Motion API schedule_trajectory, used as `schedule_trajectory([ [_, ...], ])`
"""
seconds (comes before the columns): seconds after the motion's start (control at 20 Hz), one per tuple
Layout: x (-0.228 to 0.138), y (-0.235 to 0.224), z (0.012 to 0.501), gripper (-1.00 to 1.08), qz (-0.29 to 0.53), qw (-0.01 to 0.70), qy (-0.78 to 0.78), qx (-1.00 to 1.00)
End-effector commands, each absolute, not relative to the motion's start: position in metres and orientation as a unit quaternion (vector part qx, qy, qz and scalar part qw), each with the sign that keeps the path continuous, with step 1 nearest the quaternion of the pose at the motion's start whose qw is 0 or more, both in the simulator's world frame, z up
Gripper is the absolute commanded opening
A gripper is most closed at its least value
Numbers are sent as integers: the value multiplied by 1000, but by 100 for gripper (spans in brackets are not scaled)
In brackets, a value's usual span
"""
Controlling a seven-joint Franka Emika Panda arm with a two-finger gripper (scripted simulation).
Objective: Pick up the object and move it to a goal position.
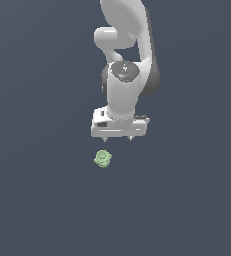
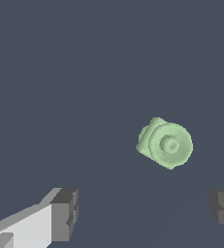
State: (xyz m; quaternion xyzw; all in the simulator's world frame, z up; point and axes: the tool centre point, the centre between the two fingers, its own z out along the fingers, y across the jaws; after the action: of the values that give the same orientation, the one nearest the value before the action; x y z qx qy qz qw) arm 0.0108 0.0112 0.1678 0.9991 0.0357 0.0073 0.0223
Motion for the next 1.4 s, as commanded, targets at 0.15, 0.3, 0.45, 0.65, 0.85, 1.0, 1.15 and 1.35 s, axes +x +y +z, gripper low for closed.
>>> schedule_trajectory([
  [0.15,11,11,169,100,8,21,36,999],
  [0.3,11,11,173,100,10,16,39,999],
  [0.45,11,12,176,100,12,13,42,999],
  [0.65,11,12,176,100,12,14,41,999],
  [0.85,13,8,171,100,11,12,25,1000],
  [1.0,15,3,164,100,10,10,3,1000],
  [1.15,18,-5,155,100,9,8,-27,1000],
  [1.35,24,-18,138,100,6,4,-81,997],
])
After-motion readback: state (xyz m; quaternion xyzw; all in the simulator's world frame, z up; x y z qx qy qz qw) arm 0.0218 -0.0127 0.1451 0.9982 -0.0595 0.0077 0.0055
